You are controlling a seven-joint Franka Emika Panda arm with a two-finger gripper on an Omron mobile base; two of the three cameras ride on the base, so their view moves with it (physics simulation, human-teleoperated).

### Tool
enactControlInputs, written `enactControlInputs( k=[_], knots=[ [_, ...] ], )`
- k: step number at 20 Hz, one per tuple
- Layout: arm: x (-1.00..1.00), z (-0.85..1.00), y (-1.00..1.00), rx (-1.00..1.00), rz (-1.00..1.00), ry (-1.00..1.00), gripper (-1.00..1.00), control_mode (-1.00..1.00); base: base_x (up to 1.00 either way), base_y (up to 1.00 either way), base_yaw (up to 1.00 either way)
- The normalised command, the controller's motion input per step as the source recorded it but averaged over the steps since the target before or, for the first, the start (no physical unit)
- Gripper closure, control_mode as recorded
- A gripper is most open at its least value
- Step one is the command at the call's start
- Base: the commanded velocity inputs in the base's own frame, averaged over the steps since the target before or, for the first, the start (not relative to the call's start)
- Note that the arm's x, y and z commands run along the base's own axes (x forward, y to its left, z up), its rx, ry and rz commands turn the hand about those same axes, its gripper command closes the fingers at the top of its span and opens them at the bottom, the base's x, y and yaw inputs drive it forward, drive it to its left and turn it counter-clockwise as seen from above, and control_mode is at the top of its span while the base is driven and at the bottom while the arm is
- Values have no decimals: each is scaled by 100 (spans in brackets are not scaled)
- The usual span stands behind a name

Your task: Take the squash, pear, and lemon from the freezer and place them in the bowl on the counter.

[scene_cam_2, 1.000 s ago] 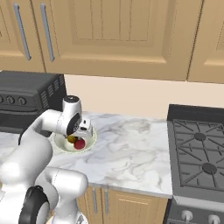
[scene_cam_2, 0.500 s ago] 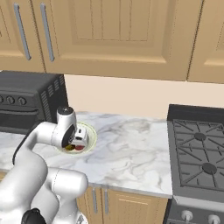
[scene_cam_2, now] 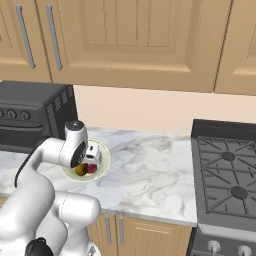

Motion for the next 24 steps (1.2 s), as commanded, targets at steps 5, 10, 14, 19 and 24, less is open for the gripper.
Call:
enactControlInputs(
  k=[5,10,14,19,24],
  knots=[
    [-82,21,-32,7,-8,0,-100,-100,0,0,0],
    [-89,23,-48,11,-11,-2,-100,-100,0,0,0],
    [-86,29,-32,11,-10,-5,-100,-100,0,0,0],
    [-61,62,0,6,-1,-8,-100,-100,0,0,0],
    [-80,47,0,2,0,-8,-100,-100,0,0,0]
  ],
)
